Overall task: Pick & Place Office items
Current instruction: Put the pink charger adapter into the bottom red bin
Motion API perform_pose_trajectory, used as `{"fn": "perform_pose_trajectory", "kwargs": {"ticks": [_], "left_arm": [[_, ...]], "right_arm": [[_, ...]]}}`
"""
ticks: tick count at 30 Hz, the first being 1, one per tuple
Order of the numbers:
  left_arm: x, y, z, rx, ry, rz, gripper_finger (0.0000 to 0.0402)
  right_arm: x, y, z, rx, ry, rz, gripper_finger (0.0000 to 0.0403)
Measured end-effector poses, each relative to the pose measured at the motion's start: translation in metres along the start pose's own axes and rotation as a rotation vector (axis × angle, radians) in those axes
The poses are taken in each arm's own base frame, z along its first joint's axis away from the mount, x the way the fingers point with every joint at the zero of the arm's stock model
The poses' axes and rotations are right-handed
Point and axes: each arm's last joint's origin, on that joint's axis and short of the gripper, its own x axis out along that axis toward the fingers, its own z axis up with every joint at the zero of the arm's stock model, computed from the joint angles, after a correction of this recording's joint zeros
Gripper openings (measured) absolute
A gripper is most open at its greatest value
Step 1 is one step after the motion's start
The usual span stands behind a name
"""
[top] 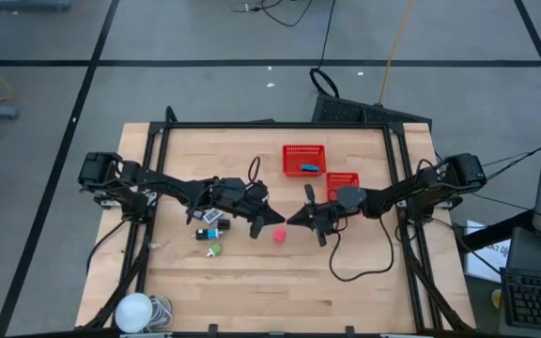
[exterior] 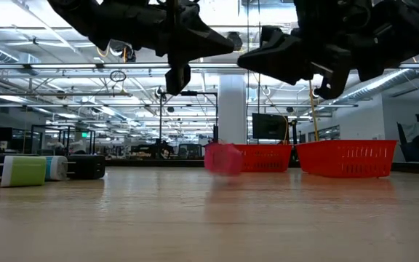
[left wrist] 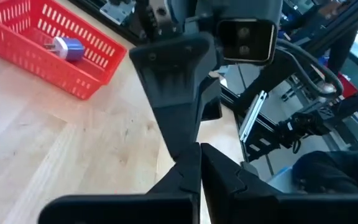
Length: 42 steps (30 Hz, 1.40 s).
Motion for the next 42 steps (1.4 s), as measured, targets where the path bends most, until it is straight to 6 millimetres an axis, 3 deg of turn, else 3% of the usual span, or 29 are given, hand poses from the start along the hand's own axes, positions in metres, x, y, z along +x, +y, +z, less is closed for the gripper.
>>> {"fn": "perform_pose_trajectory", "kwargs": {"ticks": [9, 16, 25, 30, 33, 36, 42], "left_arm": [[0.0, 0.001, -0.002, 0.123, 0.017, 0.01, 0.0016], [0.003, -0.01, -0.016, 0.121, 0.029, 0.078, 0.0043], [0.01, -0.032, -0.048, 0.16, 0.054, 0.188, 0.0167], [0.032, -0.016, -0.084, 0.178, 0.184, 0.249, 0.0235], [0.048, -0.012, -0.092, 0.183, 0.212, 0.261, 0.0255], [0.061, -0.012, -0.091, 0.232, 0.236, 0.256, 0.0261], [0.069, 0.003, -0.095, 0.262, 0.409, 0.415, 0.0243]], "right_arm": [[-0.001, 0.0, -0.006, 0.249, 0.042, 0.022, 0.0008], [-0.003, -0.003, -0.007, 0.267, 0.121, -0.062, 0.0032], [-0.032, -0.034, 0.031, 0.257, 0.028, -0.249, 0.0132], [-0.049, -0.05, 0.041, 0.254, -0.007, -0.311, 0.0177], [-0.053, -0.055, 0.041, 0.267, -0.008, -0.332, 0.0195], [-0.054, -0.057, 0.038, 0.271, 0.009, -0.34, 0.0205], [-0.055, -0.059, 0.032, 0.254, 0.062, -0.339, 0.0212]]}}
